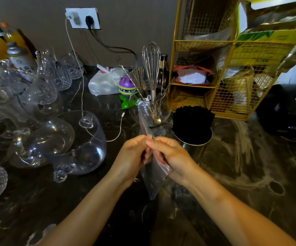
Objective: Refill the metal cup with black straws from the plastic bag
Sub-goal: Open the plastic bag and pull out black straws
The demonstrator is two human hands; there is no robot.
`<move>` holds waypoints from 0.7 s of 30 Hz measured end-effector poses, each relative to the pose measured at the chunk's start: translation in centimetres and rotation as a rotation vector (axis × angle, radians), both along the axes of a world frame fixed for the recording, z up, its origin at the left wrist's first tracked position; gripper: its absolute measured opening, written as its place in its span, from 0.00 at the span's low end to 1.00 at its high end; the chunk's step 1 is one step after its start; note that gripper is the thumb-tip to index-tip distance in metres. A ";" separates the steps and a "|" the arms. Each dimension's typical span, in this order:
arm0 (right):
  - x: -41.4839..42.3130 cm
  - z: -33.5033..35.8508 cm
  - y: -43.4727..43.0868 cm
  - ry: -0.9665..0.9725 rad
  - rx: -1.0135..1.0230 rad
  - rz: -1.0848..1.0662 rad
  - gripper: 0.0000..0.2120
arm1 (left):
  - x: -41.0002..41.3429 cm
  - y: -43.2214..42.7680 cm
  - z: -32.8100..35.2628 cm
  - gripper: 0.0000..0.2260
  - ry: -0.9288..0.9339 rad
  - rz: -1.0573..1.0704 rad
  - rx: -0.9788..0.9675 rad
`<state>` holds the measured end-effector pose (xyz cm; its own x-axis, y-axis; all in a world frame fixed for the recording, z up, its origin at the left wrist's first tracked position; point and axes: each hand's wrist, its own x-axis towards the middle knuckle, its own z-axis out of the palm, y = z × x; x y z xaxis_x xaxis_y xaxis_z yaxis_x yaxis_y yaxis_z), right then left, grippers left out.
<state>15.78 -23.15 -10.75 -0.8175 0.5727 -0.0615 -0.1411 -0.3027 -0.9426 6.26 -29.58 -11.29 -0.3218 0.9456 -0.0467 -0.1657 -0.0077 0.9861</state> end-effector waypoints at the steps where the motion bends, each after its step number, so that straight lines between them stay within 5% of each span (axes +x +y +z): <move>1: 0.0 0.0 0.0 0.005 -0.003 -0.002 0.19 | 0.0 0.0 -0.1 0.15 -0.002 0.009 0.001; 9: 0.2 -0.2 -0.3 -0.014 0.014 -0.047 0.23 | 0.4 -0.2 -0.2 0.13 -0.007 0.041 0.006; 21: 0.4 -0.6 -0.3 0.103 -0.189 -0.042 0.14 | 1.3 0.0 -0.1 0.16 -0.059 0.108 0.058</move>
